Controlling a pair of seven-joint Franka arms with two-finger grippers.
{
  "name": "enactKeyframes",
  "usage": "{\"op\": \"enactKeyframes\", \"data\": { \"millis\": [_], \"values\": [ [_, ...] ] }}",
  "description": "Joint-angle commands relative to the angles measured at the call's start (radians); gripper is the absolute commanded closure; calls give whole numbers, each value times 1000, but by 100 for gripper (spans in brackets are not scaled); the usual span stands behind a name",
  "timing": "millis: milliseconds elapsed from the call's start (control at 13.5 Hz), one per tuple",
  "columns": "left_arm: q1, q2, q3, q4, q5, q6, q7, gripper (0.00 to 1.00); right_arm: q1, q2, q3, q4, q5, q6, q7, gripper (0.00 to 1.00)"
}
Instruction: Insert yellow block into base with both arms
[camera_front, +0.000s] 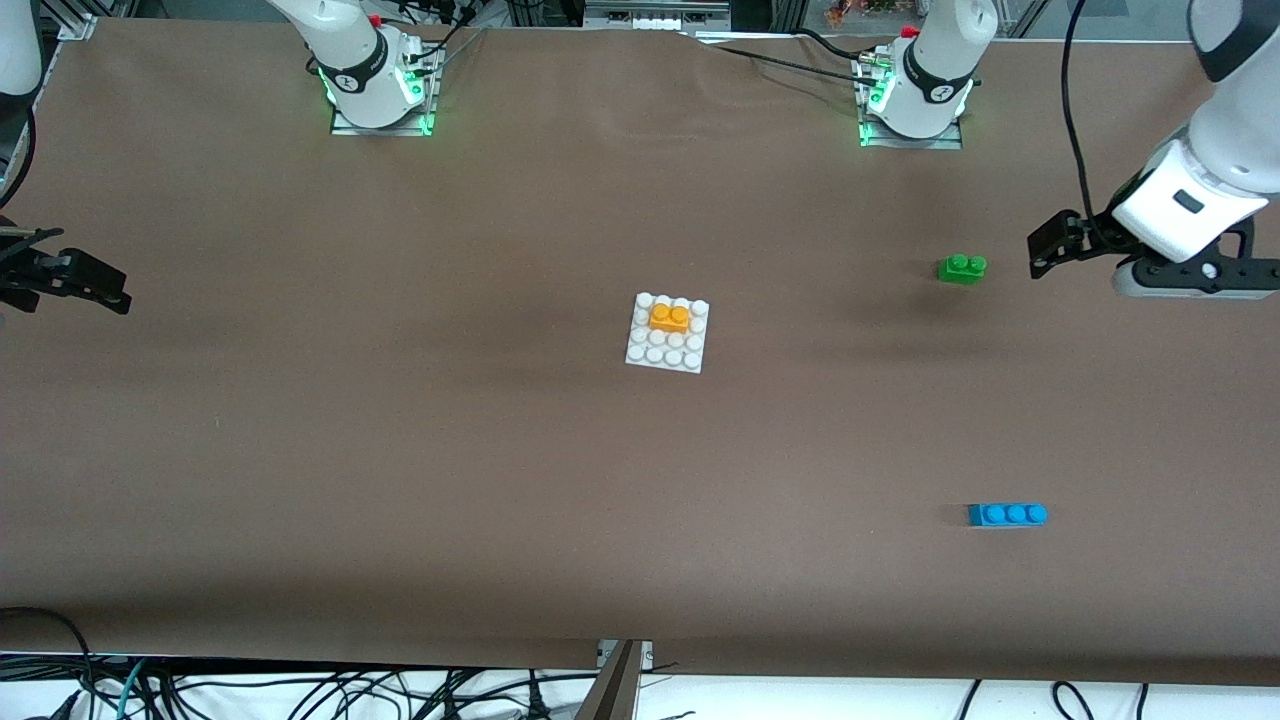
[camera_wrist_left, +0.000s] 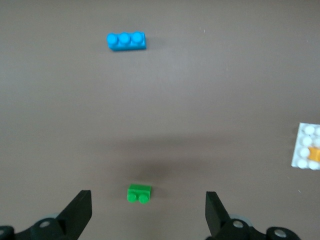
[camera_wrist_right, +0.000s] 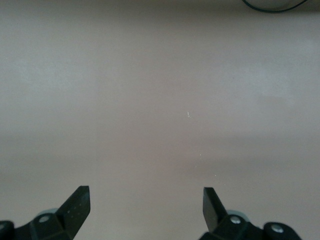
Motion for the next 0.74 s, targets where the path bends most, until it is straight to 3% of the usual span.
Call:
{"op": "enactKeyframes", "data": {
  "millis": [0,665],
  "values": [
    [14,-24,-5,-23,-37,-57,15,0,-13,5,12,18,2,-12,-1,0],
    [13,-18,3,7,-65,-123,-34,0,-13,6,12,18,3,-12,-1,0]
  ]
}}
